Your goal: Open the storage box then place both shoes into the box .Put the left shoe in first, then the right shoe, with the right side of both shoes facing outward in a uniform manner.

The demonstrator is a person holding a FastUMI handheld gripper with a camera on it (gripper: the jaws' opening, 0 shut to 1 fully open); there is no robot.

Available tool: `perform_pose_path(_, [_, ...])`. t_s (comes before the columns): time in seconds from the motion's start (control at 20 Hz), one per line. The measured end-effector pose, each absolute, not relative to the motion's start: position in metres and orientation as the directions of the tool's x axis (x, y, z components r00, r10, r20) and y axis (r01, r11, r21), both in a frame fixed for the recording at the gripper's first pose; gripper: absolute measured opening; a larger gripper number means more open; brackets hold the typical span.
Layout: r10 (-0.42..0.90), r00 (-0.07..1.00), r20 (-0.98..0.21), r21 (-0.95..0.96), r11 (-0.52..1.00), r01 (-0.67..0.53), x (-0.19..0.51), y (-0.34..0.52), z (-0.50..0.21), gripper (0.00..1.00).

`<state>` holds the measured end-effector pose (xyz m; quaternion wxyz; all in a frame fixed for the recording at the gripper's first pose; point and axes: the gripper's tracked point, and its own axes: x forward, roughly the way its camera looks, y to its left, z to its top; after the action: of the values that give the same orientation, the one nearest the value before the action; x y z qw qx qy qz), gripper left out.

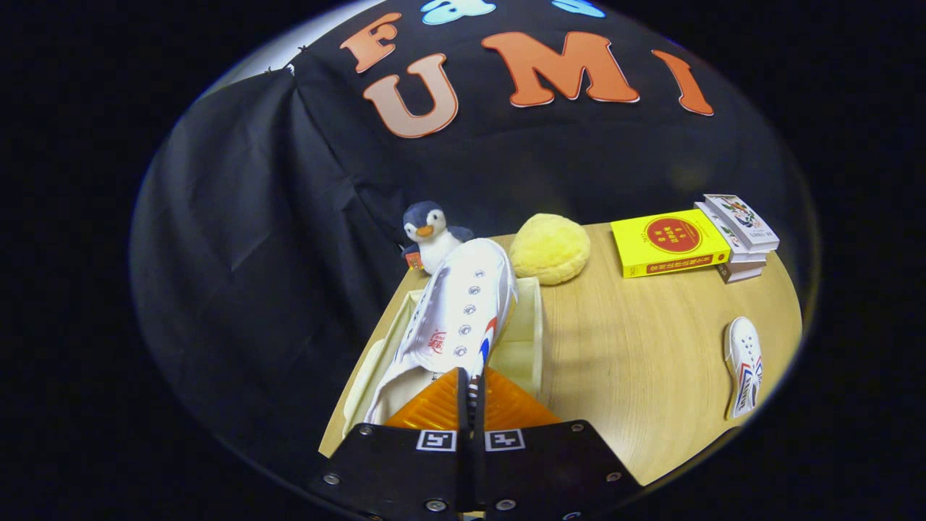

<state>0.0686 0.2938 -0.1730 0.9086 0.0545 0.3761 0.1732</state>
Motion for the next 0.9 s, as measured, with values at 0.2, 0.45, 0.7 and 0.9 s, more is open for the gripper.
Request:
perform_pose_path(0.2, [0.327,0.635,-0.7,0.182,0.941,-0.285,0.066,0.316,-0.201,0.0])
perform_pose_path(0.45, [0.29,0.622,-0.727,0.138,0.95,-0.281,0.071,0.332,-0.226,0.0])
perform_pose_path(0.7, [0.294,0.608,-0.737,0.13,0.945,-0.299,0.059,0.341,-0.232,0.0])
perform_pose_path(0.9, [0.299,0.569,-0.766,0.124,0.937,-0.326,0.052,0.351,-0.25,0.0])
